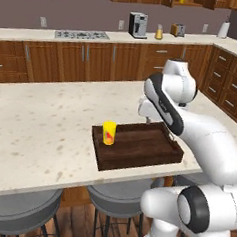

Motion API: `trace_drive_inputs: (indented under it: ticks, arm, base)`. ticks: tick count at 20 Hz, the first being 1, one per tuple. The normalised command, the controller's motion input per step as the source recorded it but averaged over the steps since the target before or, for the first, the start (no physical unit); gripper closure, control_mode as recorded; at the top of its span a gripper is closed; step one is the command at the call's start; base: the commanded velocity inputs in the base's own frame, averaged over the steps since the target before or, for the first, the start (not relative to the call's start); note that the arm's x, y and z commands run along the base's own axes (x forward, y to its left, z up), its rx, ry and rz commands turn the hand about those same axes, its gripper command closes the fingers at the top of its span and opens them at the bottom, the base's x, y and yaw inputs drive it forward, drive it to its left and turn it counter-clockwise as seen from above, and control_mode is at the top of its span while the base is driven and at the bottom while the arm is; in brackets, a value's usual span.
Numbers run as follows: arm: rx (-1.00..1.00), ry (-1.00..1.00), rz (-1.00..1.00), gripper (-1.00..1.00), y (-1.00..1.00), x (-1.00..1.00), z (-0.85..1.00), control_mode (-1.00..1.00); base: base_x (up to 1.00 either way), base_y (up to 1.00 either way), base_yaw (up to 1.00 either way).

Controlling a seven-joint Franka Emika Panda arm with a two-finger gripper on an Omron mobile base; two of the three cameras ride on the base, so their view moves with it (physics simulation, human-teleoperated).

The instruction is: There is a tray on the dining counter. Grab the cup, mug, and pitcher and place them on the tray. The pitcher may be placed next to the tray if it cannot fit the tray.

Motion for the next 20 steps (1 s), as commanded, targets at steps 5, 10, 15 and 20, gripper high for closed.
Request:
trace_drive_inputs:
  ticks: [5,10,15,20]
  arm:
    - [0.00,-0.05,0.14,-1.00,-0.06,-0.35,0.37,-1.00]
    - [-0.05,0.00,0.15,-1.00,0.00,-0.58,0.05,-1.00]
    - [-0.05,0.00,0.15,-1.00,0.00,-0.45,0.00,-1.00]
    - [0.00,0.00,0.00,-1.00,0.00,-0.25,0.00,-1.00]
  base:
    - [0.00,0.00,0.00]
    - [0.00,0.00,0.00]
    - [0.00,0.00,0.00]
    - [0.00,0.00,0.00]
